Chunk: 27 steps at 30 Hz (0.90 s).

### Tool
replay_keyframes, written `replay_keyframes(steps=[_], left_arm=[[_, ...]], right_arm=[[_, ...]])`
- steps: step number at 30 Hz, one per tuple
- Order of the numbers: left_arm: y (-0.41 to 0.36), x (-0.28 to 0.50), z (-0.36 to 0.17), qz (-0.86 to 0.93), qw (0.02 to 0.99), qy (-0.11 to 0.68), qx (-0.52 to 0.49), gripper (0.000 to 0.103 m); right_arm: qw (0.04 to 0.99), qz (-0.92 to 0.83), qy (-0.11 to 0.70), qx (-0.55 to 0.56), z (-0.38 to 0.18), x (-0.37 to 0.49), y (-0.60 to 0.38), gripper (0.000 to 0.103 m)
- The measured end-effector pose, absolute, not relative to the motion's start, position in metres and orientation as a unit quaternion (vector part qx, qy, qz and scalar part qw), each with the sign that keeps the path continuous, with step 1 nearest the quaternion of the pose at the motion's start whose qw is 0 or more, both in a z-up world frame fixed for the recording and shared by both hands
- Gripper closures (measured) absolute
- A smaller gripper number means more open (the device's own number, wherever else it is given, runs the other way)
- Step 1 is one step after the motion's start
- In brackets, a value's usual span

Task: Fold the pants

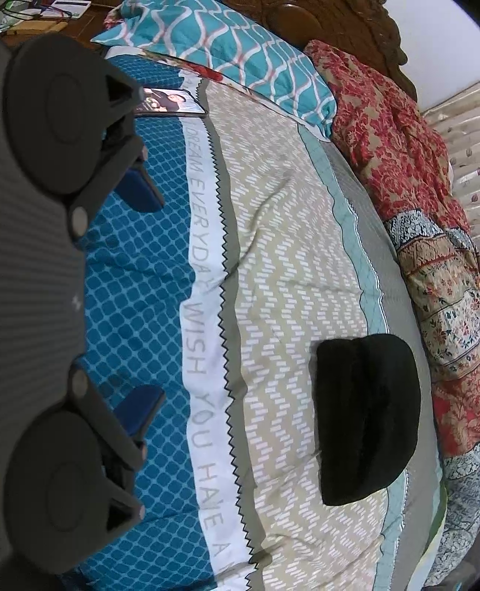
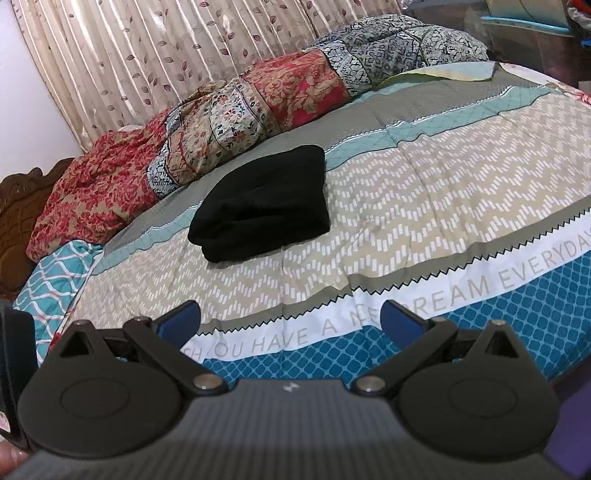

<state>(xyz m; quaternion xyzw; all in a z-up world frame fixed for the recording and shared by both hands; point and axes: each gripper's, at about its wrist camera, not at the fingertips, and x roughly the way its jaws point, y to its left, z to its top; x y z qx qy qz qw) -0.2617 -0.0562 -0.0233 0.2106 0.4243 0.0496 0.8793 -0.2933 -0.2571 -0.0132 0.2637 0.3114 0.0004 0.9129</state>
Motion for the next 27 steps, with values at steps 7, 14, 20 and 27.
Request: replay_keyframes(steps=[7,14,20,27], left_arm=[[-0.073,-0.258,-0.025,0.046,0.874,0.426,0.229,0.000],[-0.084,-0.256,-0.028,0.042,0.870,0.429,0.241,0.000],[-0.090,-0.254,-0.030,0.038,0.867,0.433,0.242,0.000],[-0.089,-0.254,-0.029,0.024,0.870,0.435,0.229,0.000]], right_arm=[[0.908,-0.003,0.309,0.283,-0.018,-0.293,-0.271,0.000],[0.904,-0.004,0.311,0.293,-0.021,-0.292,-0.280,0.000],[0.902,-0.006,0.313,0.297,-0.023,-0.291,-0.284,0.000],[0.904,-0.003,0.316,0.288,-0.023,-0.289,-0.283,0.000]])
